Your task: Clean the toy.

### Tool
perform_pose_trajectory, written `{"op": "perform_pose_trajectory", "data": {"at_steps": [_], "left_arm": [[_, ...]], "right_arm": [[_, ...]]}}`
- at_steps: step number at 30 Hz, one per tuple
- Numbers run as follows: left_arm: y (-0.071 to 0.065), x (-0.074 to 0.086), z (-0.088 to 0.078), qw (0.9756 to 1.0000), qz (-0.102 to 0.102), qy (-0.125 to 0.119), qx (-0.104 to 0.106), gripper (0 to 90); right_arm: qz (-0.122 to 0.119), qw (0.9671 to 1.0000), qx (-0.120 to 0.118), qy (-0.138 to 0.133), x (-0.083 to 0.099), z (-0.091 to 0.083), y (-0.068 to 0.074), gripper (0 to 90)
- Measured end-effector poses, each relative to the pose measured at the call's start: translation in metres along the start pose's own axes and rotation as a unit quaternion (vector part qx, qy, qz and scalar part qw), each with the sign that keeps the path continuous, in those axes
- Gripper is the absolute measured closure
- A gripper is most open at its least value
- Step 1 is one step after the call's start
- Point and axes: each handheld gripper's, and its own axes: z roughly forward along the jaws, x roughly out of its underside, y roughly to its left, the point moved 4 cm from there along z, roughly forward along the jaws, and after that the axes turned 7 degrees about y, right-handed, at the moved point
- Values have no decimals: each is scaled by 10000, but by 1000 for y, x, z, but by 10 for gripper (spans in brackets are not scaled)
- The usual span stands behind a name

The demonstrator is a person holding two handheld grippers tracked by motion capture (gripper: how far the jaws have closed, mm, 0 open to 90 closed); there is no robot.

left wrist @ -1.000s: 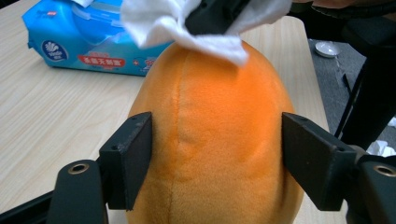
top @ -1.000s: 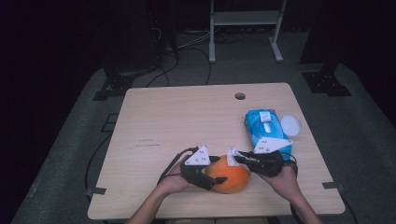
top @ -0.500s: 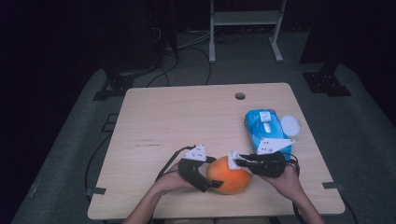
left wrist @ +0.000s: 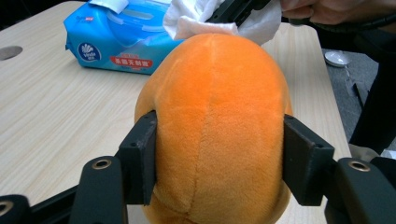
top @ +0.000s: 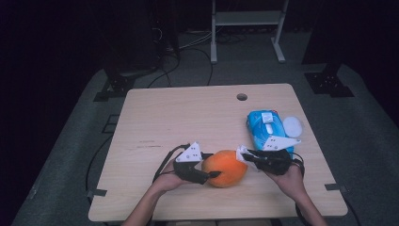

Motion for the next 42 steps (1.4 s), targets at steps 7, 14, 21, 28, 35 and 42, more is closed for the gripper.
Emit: {"op": "perform_pose_trajectory", "data": {"at_steps": [7, 14, 21, 28, 35, 42], "left_arm": [[-12, -4, 7, 9992, 320, 222, -38, 320], [-6, 0, 5, 9997, 131, 228, -23, 324], [-5, 1, 6, 9999, 45, 165, -5, 304], [-6, 0, 8, 9998, 93, 183, -39, 302], [-1, 3, 6, 9998, -60, 174, -32, 295], [-3, 1, 9, 9998, -49, 170, -84, 291]], "right_arm": [[-371, 9987, -248, -238, -19, 0, 29, 799], [-221, 9995, -198, -120, -13, 2, 18, 798], [41, 9999, -108, -12, -2, 0, 5, 798], [-341, 9983, -408, -242, -22, 0, 34, 798], [72, 9999, -85, -27, 0, 1, 2, 798], [45, 9999, -48, -80, -2, -1, 7, 799]]}}
